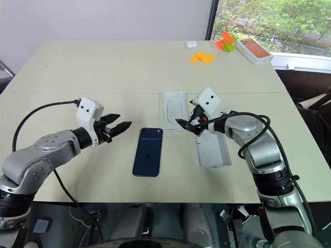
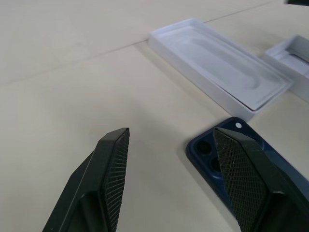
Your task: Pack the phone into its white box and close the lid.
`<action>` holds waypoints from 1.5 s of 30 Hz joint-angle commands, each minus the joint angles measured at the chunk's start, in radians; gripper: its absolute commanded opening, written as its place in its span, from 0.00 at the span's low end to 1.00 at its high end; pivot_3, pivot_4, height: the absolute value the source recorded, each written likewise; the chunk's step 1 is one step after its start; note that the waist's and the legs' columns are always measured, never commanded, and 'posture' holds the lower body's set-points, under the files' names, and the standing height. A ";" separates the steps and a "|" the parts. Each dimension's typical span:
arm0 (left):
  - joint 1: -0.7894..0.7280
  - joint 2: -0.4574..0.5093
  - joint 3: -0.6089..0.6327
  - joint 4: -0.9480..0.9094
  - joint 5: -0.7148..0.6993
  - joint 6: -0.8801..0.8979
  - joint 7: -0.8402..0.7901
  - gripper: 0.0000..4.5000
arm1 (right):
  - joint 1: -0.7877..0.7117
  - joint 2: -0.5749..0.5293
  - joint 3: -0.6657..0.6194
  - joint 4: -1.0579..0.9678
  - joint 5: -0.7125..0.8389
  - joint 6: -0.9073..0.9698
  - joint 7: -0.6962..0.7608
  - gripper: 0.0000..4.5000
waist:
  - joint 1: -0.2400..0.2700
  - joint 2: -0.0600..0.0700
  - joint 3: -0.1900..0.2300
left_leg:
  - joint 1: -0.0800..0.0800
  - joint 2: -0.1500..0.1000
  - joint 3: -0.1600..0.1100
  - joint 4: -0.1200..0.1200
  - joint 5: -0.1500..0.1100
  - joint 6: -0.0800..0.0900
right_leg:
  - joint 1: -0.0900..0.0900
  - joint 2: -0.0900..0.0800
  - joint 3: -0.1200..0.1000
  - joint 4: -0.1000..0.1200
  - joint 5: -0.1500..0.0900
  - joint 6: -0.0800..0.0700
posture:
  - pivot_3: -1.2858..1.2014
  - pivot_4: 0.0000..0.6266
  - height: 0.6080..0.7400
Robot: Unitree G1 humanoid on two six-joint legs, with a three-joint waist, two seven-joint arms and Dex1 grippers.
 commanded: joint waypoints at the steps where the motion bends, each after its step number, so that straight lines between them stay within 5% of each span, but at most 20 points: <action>1: 0.040 0.004 0.029 -0.014 0.048 -0.090 -0.136 0.65 | -0.064 0.019 0.041 0.068 -0.010 0.037 0.001 0.70 | -0.004 0.000 0.000 | 0.000 0.000 0.000 0.000 0.000 0.001 | 0.000 0.000 0.000 0.000 0.000 0.000 | 0.52 0.24 1.00; 7: 0.098 -0.006 0.048 -0.022 0.089 -0.147 -0.260 0.65 | -0.152 0.050 0.104 0.204 -0.056 0.056 -0.006 0.02 | -0.007 0.001 0.001 | -0.001 0.002 0.001 0.000 -0.002 0.003 | -0.001 0.000 0.000 0.000 0.002 0.004 | 0.52 0.24 1.00; 16: 0.176 -0.010 0.087 -0.062 0.090 -0.161 -0.370 0.65 | -0.245 0.078 0.244 0.366 -0.175 -0.020 0.037 0.01 | -0.007 0.002 0.001 | -0.002 0.003 0.002 0.000 -0.002 0.003 | -0.004 0.001 0.000 0.000 0.003 0.004 | 0.52 0.24 1.00; 31: 0.195 -0.051 0.099 -0.065 0.129 -0.162 -0.374 0.65 | -0.240 0.097 0.262 0.421 -0.239 -0.082 0.077 0.01 | -0.007 0.002 0.001 | -0.002 0.004 0.002 0.000 -0.002 0.003 | -0.004 0.001 0.000 0.002 0.003 0.004 | 0.52 0.24 1.00; 37: 0.192 -0.070 0.115 -0.047 0.161 -0.180 -0.359 0.65 | -0.216 0.085 0.189 0.299 -0.208 -0.151 0.082 0.01 | -0.007 0.002 0.001 | -0.003 0.004 0.002 0.000 -0.002 0.003 | -0.005 0.001 0.000 0.002 0.003 0.005 | 0.52 0.24 1.00; 45: 0.218 -0.096 0.192 0.027 0.209 -0.223 -0.324 0.65 | -0.003 -0.061 0.109 -0.060 -0.135 -0.206 0.178 0.01 | -0.006 0.002 0.001 | -0.007 0.004 0.000 0.000 -0.002 0.003 | -0.007 0.000 -0.001 0.001 0.003 0.005 | 0.52 0.24 1.00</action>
